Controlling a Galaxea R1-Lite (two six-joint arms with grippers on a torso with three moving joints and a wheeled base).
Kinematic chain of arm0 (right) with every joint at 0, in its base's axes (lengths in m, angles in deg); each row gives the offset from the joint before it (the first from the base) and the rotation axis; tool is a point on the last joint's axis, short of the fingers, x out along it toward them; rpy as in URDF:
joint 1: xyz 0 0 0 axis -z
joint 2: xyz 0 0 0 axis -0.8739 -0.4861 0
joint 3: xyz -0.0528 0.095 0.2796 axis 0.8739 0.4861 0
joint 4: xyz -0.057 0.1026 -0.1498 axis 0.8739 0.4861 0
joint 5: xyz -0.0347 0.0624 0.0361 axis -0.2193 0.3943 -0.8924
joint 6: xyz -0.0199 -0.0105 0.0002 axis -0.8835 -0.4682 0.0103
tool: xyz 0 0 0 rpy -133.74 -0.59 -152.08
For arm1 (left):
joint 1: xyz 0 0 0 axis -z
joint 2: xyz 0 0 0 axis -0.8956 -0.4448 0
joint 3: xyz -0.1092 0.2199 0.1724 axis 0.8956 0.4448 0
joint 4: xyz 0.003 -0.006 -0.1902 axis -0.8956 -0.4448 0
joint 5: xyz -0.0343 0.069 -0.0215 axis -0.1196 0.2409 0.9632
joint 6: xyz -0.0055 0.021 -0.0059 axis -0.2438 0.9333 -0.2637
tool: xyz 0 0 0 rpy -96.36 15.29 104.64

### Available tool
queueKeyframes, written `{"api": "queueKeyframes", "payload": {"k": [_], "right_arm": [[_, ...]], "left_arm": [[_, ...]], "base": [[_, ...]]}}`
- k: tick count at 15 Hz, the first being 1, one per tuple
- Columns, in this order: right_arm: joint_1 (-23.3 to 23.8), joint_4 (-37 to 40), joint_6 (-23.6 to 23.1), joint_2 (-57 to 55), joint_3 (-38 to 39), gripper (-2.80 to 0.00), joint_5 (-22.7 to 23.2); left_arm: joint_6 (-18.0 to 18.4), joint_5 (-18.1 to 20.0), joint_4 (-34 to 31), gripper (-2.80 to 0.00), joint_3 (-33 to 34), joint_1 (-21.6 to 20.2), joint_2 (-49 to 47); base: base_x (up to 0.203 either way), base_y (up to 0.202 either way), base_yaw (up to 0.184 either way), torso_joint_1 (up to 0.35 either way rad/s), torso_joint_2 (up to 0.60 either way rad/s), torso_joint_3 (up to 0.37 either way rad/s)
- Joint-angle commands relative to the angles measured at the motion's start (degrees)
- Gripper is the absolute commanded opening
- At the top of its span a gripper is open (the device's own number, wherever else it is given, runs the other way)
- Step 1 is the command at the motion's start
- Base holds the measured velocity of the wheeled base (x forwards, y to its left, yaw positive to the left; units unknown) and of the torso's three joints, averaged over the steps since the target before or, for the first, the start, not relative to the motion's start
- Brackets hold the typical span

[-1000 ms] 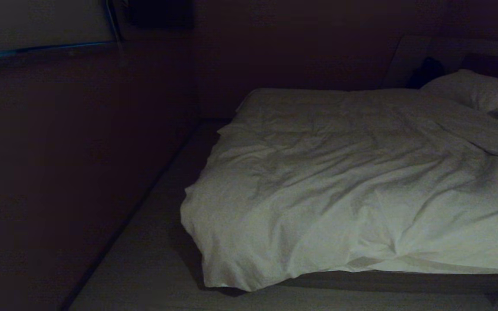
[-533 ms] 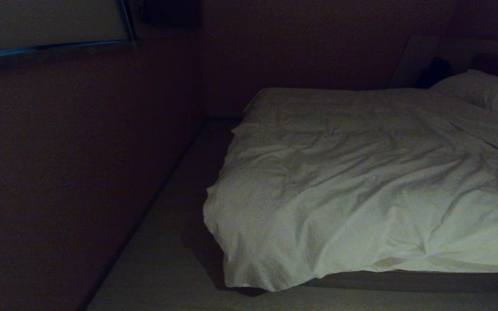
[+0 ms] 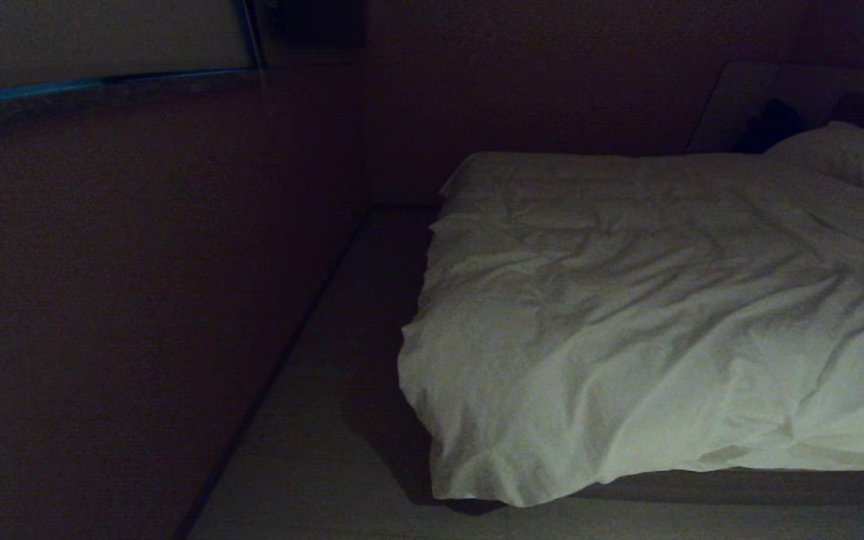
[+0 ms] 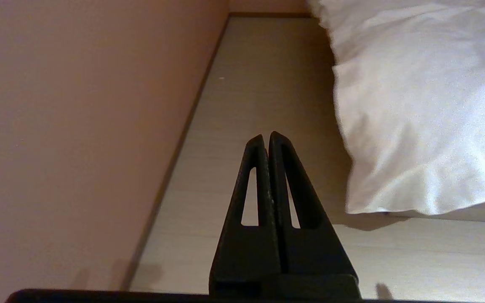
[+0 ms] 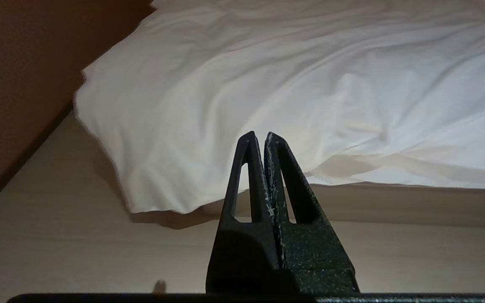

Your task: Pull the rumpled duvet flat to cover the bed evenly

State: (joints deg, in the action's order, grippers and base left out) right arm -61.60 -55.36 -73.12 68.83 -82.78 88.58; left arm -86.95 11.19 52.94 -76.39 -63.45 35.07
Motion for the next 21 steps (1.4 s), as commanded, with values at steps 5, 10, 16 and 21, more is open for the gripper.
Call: {"api": "queueKeyframes", "payload": {"k": [5, 10, 16, 21], "right_arm": [[0.0, 0.0, 0.0, -0.1, 0.0, -2.80, -0.1], [0.0, 0.0, 0.0, -0.2, 0.0, -2.80, -0.1], [0.0, 0.0, 0.0, -0.1, 0.0, -2.80, 0.0], [0.0, 0.0, 0.0, -0.1, 0.0, -2.80, -0.1]], "left_arm": [[0.1, 0.0, -0.1, -2.80, 0.0, 0.0, -0.2], [0.1, 0.0, -0.1, -2.80, 0.0, 0.0, -0.1], [0.1, 0.0, 0.0, -2.80, 0.0, 0.0, -0.1], [0.1, 0.0, 0.0, -2.80, 0.0, 0.0, -0.1]], "base": [[0.000, 0.201, -0.001, 0.002, 0.00, 0.002], [0.000, 0.195, -0.001, -0.001, 0.00, 0.001], [0.000, 0.098, 0.000, 0.001, 0.00, 0.001], [0.000, 0.000, 0.000, 0.000, 0.00, 0.000]]}}
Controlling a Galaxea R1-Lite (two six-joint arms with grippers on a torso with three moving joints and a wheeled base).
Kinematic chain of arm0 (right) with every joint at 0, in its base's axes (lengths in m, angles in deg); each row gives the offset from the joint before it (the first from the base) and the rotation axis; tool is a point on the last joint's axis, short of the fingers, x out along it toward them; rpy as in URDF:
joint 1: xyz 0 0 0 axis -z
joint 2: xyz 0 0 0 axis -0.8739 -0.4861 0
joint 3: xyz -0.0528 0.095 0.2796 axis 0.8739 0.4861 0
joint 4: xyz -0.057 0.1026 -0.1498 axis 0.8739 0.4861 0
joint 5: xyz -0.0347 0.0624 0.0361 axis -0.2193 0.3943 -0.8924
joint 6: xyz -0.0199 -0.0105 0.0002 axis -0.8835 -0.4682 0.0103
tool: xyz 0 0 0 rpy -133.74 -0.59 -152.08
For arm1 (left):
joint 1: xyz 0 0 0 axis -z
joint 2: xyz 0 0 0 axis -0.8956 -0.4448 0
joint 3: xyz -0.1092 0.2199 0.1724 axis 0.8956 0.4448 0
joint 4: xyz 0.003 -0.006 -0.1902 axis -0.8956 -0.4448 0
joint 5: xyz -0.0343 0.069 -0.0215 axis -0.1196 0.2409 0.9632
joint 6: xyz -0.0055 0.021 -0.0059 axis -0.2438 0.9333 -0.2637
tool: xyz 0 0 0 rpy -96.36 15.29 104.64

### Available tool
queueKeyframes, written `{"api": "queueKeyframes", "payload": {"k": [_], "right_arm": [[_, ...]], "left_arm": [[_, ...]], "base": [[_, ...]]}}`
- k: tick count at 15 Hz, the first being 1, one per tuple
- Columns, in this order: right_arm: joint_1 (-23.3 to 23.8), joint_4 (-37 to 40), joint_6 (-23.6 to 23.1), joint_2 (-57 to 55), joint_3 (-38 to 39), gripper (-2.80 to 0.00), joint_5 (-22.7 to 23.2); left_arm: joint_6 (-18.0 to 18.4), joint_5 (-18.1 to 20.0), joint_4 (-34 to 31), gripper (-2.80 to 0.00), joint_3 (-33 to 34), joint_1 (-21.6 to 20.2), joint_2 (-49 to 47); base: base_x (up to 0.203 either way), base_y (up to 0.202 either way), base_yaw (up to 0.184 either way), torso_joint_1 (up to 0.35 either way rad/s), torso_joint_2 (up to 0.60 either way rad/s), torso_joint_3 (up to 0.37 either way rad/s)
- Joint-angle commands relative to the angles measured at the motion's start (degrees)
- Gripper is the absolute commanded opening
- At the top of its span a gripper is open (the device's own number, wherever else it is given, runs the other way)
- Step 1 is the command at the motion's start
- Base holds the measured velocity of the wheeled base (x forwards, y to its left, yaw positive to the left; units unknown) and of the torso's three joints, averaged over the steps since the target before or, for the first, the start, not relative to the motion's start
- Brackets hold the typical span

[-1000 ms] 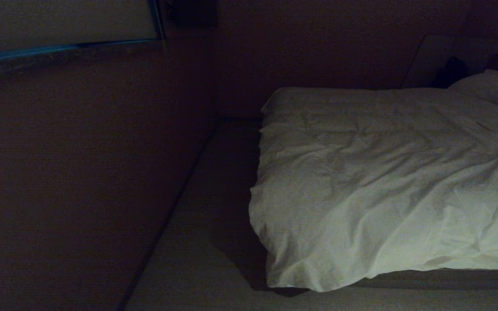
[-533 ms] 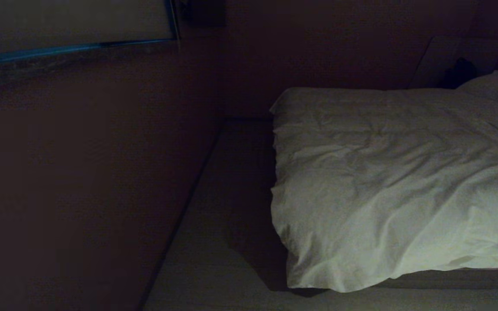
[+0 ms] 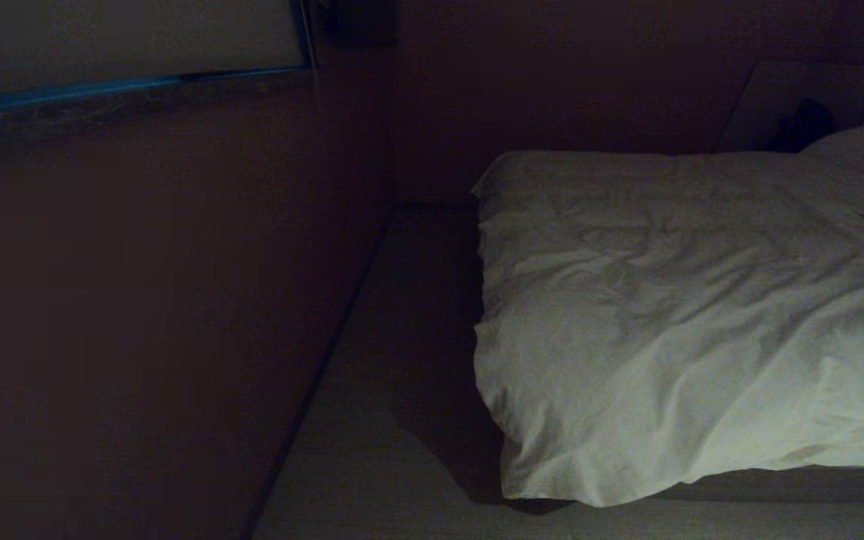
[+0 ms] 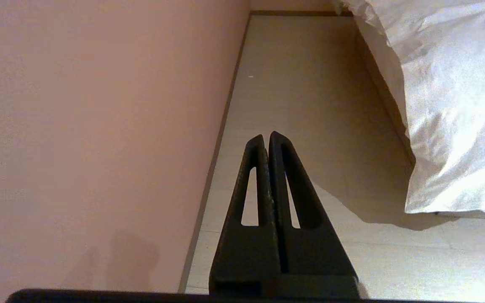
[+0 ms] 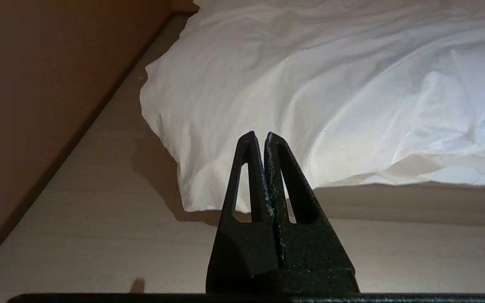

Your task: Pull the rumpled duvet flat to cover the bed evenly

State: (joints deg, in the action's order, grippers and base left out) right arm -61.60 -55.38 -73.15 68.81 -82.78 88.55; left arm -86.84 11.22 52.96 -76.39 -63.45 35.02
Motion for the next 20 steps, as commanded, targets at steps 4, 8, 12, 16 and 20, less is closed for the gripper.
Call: {"api": "queueKeyframes", "payload": {"k": [4, 8, 12, 16, 20], "right_arm": [[0.0, 0.0, 0.0, 0.0, 0.0, -2.80, 0.1], [0.0, 0.0, 0.0, 0.0, 0.0, -2.80, 0.0], [0.0, 0.0, 0.0, 0.0, 0.0, -2.80, 0.0], [0.0, 0.0, 0.0, 0.0, 0.0, -2.80, 0.0], [0.0, 0.0, 0.0, -0.1, 0.0, -2.80, 0.0]], "left_arm": [[0.0, 0.0, -0.1, -2.80, 0.0, 0.0, 0.0], [0.0, 0.0, 0.0, -2.80, 0.0, 0.0, 0.0], [-0.1, -0.1, 0.0, -2.80, 0.0, 0.0, 0.0], [-0.7, -0.1, 0.1, -2.80, 0.0, 0.0, 0.0], [-0.7, -0.1, 0.1, -2.80, 0.0, 0.0, 0.0]], "base": [[-0.157, 0.000, 0.001, 0.007, 0.00, 0.000], [-0.185, 0.000, 0.000, 0.001, 0.00, 0.005], [-0.148, 0.000, 0.001, 0.001, 0.00, 0.001], [0.000, 0.000, 0.000, 0.000, 0.00, 0.000], [0.000, 0.000, 0.000, 0.000, 0.00, 0.000]]}}
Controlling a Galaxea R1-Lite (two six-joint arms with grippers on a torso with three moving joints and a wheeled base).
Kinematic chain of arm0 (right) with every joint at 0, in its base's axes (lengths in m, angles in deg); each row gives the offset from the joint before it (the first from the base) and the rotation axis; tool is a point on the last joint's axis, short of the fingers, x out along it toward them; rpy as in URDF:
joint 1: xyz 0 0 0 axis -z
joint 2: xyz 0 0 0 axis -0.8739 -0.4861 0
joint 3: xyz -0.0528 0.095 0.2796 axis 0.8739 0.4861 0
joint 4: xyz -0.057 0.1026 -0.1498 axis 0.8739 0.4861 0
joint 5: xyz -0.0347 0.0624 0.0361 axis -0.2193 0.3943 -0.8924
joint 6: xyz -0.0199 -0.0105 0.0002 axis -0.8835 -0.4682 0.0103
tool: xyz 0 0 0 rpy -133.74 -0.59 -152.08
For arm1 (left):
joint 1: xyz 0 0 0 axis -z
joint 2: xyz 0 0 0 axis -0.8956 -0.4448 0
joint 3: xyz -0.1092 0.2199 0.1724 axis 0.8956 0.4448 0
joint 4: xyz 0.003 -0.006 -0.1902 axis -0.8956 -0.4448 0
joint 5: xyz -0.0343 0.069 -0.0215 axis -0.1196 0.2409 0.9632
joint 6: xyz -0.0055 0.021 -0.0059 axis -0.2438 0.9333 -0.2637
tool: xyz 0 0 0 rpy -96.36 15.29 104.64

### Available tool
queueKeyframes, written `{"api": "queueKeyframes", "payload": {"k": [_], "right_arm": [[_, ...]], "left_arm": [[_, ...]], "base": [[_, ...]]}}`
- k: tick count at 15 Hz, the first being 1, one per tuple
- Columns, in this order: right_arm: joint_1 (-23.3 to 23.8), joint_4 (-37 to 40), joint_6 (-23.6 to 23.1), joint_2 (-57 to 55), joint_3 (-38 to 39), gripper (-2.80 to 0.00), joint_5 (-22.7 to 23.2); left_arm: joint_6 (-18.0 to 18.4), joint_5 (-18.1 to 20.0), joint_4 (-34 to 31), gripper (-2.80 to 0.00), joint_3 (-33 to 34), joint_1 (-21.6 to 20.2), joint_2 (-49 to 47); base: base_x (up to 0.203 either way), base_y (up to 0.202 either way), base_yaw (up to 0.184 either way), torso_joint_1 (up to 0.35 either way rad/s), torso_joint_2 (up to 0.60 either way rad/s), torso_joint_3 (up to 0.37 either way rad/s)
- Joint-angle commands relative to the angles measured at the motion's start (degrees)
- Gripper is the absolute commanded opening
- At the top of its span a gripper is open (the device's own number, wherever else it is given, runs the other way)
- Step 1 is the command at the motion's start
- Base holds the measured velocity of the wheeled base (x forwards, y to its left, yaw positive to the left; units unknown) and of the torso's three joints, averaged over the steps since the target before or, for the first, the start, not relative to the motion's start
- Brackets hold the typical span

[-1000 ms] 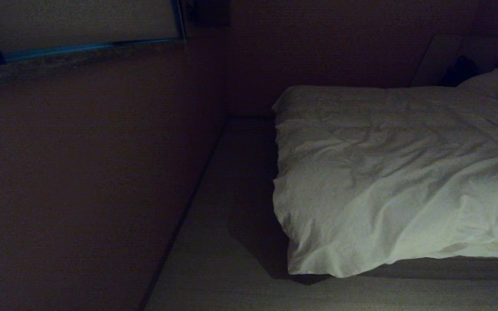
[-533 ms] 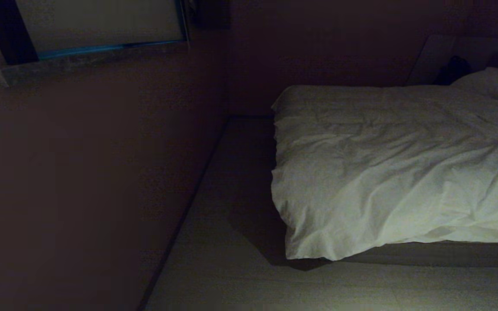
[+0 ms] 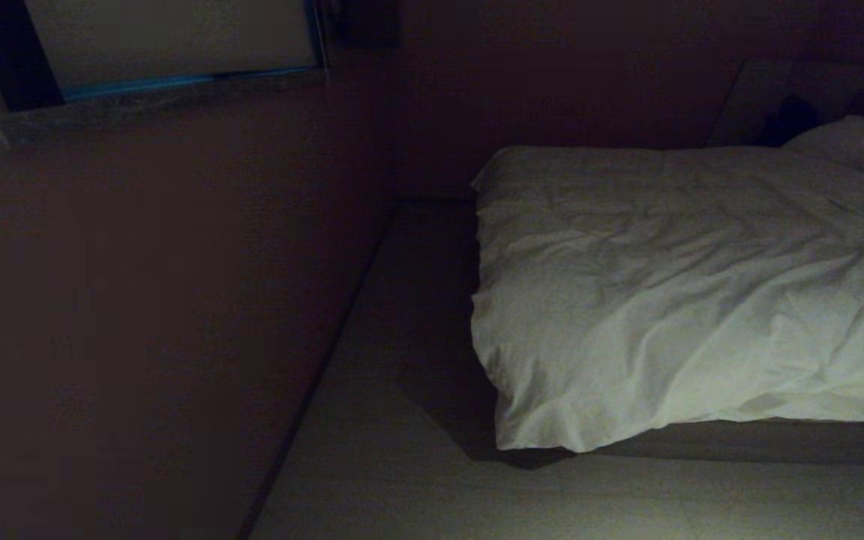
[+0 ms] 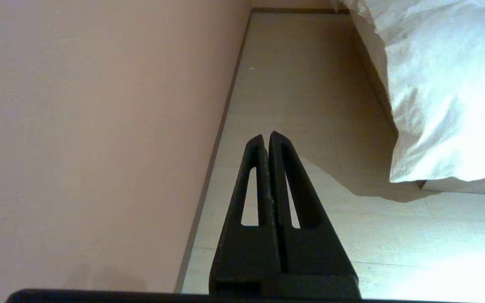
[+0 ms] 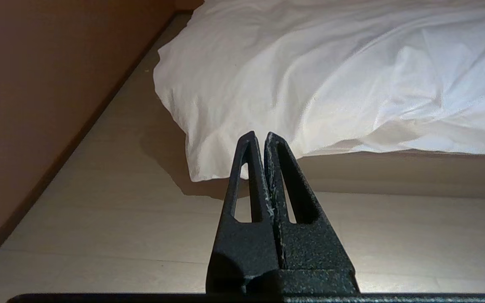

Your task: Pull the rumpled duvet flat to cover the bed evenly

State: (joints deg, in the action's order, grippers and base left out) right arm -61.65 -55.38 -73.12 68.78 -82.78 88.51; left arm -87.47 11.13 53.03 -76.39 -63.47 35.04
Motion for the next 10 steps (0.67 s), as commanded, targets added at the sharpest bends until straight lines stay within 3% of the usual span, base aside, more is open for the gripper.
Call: {"api": "queueKeyframes", "payload": {"k": [1, 10], "right_arm": [[0.0, 0.0, 0.0, 0.0, 0.0, -2.80, 0.1], [0.0, 0.0, 0.0, 0.0, 0.0, -2.80, 0.0]], "left_arm": [[0.0, 0.0, 0.0, -2.80, 0.0, 0.0, 0.0], [0.0, 0.0, 0.0, -2.80, 0.0, 0.1, 0.0]], "base": [[0.000, 0.000, 0.000, 0.000, 0.00, 0.000], [0.000, 0.000, 0.000, 0.000, 0.00, 0.000]]}}
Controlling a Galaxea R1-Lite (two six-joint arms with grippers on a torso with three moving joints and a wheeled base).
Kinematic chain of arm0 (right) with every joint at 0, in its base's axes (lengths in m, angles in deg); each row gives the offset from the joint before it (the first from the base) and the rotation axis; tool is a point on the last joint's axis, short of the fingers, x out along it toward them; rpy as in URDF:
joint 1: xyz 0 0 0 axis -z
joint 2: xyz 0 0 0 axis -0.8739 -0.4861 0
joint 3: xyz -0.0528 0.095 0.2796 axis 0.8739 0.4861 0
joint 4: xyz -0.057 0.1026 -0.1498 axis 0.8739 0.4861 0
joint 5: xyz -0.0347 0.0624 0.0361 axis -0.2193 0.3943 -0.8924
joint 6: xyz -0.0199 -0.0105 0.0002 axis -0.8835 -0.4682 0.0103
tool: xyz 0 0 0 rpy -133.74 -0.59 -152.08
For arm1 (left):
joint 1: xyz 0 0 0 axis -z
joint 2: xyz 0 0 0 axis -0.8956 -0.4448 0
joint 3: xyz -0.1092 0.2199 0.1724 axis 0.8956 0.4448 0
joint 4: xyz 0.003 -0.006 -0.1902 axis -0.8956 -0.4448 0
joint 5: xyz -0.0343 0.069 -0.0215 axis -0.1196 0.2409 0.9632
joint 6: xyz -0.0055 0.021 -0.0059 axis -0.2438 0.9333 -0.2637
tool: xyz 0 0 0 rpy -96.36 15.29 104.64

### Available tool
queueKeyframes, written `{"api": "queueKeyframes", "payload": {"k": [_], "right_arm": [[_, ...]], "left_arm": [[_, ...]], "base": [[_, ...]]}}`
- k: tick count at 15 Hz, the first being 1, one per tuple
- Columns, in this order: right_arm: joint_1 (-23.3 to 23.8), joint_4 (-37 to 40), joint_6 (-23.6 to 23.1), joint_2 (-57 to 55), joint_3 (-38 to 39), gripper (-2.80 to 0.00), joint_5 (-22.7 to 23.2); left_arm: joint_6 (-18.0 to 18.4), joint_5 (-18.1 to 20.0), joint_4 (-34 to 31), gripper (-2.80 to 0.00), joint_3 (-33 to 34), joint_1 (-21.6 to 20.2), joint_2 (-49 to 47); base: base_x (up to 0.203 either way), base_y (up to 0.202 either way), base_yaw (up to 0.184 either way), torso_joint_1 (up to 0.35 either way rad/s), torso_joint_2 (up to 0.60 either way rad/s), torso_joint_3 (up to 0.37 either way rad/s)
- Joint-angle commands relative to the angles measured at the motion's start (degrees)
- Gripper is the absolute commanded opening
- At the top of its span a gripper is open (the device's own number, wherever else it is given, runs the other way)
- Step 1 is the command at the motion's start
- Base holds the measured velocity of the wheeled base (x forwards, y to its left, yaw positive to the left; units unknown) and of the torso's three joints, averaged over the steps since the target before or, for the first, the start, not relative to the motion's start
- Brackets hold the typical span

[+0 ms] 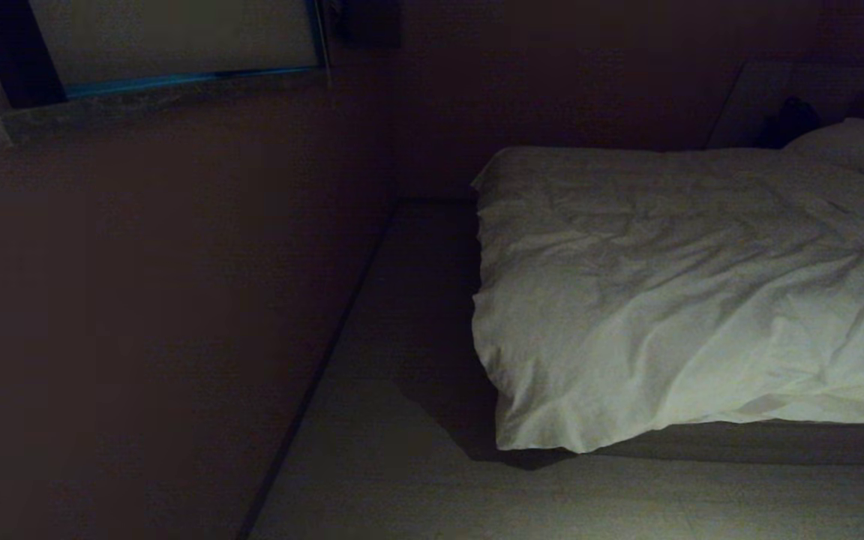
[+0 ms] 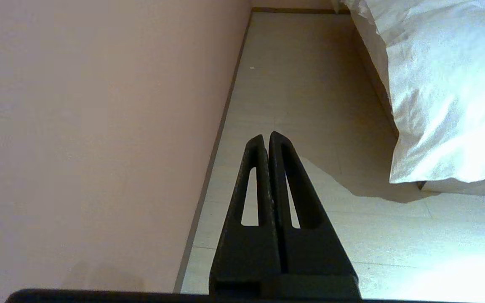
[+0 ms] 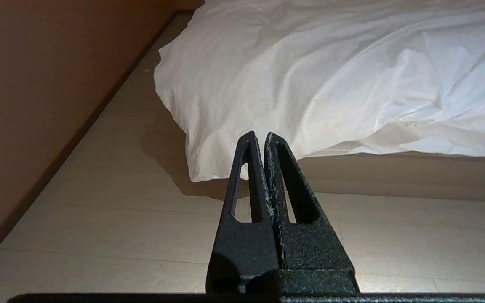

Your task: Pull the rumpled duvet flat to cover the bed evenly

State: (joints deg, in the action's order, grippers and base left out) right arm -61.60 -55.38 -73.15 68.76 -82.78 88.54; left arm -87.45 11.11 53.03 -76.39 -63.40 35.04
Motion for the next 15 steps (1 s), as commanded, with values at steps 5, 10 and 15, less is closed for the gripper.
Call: {"api": "queueKeyframes", "payload": {"k": [5, 10, 15], "right_arm": [[0.0, 0.0, 0.0, 0.0, 0.0, -2.80, 0.1], [0.0, 0.0, 0.0, 0.0, 0.0, -2.80, 0.0], [0.0, 0.0, 0.0, 0.0, 0.0, -2.80, 0.1]], "left_arm": [[0.0, 0.0, 0.0, -2.80, 0.0, 0.0, 0.0], [0.0, 0.0, 0.0, -2.80, 0.0, 0.0, 0.0], [0.0, 0.0, 0.0, -2.80, 0.0, 0.0, 0.0]], "base": [[0.000, 0.000, 0.000, 0.000, 0.00, 0.000], [0.000, 0.000, 0.000, 0.000, 0.00, 0.000], [0.000, 0.000, 0.000, 0.000, 0.00, 0.000]]}}
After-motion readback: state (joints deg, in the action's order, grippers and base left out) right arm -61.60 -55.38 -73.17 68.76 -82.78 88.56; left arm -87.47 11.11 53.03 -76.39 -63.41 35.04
